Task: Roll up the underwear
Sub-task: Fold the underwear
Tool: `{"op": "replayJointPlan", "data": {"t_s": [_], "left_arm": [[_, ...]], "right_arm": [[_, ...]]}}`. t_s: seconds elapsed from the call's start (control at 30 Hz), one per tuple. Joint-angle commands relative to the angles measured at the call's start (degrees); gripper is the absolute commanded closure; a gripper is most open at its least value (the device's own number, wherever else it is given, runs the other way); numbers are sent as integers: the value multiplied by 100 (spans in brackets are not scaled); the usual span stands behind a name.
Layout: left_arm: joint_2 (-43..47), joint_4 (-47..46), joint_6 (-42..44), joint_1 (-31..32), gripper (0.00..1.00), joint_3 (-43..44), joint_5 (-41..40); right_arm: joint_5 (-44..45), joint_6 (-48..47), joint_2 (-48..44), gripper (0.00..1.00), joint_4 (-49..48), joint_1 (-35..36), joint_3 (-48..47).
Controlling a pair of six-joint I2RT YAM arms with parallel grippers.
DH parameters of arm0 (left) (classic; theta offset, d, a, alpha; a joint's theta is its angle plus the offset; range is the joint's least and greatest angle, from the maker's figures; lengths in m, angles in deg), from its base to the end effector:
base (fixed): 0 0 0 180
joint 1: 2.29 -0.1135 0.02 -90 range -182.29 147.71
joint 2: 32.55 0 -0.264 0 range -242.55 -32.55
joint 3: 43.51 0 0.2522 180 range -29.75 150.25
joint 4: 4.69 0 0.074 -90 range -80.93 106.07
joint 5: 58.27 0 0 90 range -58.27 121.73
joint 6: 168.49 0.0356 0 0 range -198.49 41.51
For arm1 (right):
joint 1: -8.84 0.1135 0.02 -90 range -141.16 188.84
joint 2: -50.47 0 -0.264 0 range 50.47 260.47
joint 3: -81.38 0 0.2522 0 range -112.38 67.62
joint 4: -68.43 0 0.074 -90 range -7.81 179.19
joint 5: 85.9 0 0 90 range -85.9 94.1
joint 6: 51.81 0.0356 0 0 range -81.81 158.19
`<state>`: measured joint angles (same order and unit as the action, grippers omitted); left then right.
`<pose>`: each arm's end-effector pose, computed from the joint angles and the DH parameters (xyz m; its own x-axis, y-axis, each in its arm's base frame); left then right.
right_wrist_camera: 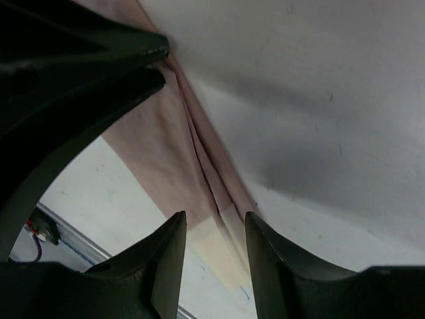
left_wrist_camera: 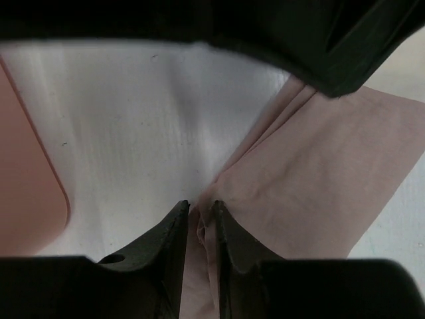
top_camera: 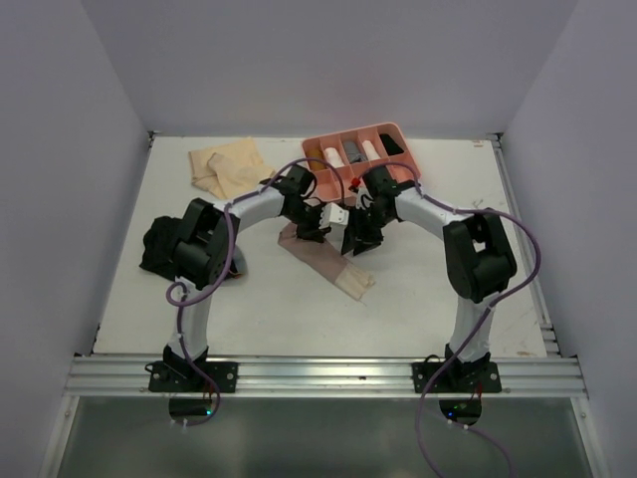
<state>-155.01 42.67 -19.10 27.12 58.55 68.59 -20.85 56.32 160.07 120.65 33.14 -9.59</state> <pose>0.3701 -0.2331 0.1535 0.0978 0.7354 -0.6706 0.9947 -0.0931 0.0430 0.3423 0.1711 0.1812 -0.9736 -0.1300 -0.1878 -0.2065 0.8522 0.4808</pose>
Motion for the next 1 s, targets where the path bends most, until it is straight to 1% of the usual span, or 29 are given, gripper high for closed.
{"op": "replayJointPlan", "data": {"t_s": [0.0,0.17,0.23,0.33,0.37,0.47,0.53,0.57,0.63,0.67,0.73,0.83,0.87,0.97], "left_arm": [[20,-652,-524,30,73,-136,-91],[-15,-873,-886,100,72,-172,-249],[19,-943,-956,100,69,-233,-276],[177,-1057,-1105,100,65,-339,-302],[335,-1180,-1149,109,65,-443,-311],[773,-1426,-1500,74,63,-672,-259],[1107,-1488,-1685,4,63,-778,-215],[1214,-1523,-1773,-23,63,-813,-188],[1564,-1576,-2133,-101,63,-1006,-179],[1688,-1698,-2282,-145,63,-1094,-179],[1908,-1778,-2713,-286,63,-1358,-162],[2199,-1647,-3266,-462,63,-1551,-66],[2217,-1516,-3555,-497,64,-1595,39],[2331,-1366,-4004,-585,66,-1902,425]], "right_arm": [[-106,314,342,55,-496,-30,-224],[-247,288,588,55,-690,-30,-31],[-238,235,641,55,-708,-21,109],[-221,191,598,66,-805,-21,381],[-203,191,545,77,-831,-21,460],[-168,287,352,91,-997,-30,925],[-291,384,203,93,-1191,-21,1172],[-309,489,124,95,-1261,-12,1434],[-326,612,-184,98,-1472,-4,1708],[-326,752,-315,100,-1534,-4,1988],[-335,954,-658,100,-1815,23,2288],[-213,1551,-1036,100,-2166,101,2789],[-160,1692,-1116,100,-2245,102,3034],[-116,2202,-1318,100,-2798,128,3483]]}}
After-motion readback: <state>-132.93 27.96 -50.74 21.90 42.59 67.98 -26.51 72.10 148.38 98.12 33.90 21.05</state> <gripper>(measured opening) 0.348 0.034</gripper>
